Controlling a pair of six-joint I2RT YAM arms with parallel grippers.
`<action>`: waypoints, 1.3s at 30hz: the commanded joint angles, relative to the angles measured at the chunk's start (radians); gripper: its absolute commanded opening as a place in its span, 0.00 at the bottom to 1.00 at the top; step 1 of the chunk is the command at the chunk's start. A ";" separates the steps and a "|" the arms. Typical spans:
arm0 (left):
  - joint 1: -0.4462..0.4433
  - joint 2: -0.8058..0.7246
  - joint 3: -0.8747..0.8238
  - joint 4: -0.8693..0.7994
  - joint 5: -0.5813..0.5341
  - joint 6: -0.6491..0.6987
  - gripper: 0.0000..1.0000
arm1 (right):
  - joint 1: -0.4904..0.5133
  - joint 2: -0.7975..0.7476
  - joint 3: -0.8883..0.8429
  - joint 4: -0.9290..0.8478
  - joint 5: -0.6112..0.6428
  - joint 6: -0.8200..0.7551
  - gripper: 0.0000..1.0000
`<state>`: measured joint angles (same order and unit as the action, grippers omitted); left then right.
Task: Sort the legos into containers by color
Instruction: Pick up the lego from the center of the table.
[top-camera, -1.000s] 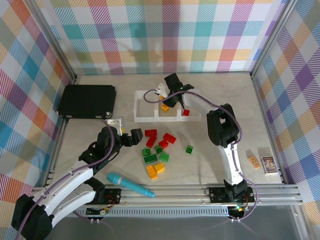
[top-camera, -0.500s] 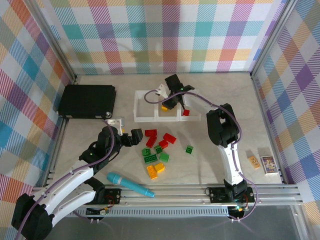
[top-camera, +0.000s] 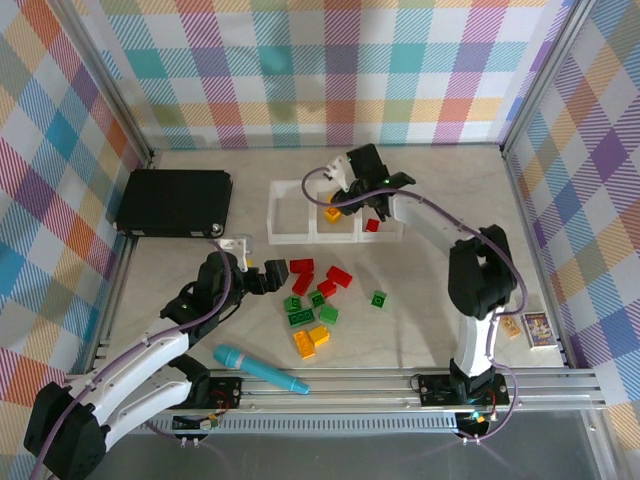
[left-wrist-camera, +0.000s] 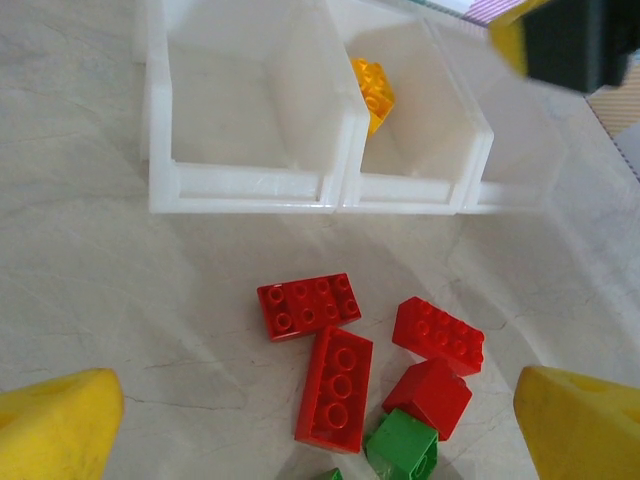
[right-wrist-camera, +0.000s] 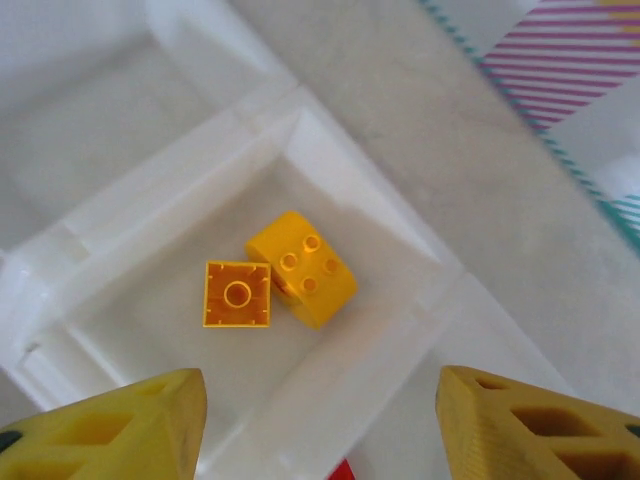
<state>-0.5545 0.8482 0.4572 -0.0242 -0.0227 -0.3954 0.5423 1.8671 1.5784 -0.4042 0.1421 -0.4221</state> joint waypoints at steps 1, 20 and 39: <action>-0.008 0.014 0.041 0.008 0.029 0.021 1.00 | -0.004 -0.090 -0.053 -0.012 0.008 0.159 0.65; -0.008 0.142 0.041 0.121 0.096 0.000 1.00 | -0.055 -0.497 -0.493 -0.289 0.087 1.202 0.78; -0.340 0.564 0.482 -0.180 0.109 0.058 1.00 | -0.168 -0.937 -0.702 -0.364 0.308 1.270 0.91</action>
<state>-0.8444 1.3575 0.8612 -0.1001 0.1135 -0.3473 0.3916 0.9752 0.8944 -0.7280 0.4133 0.8818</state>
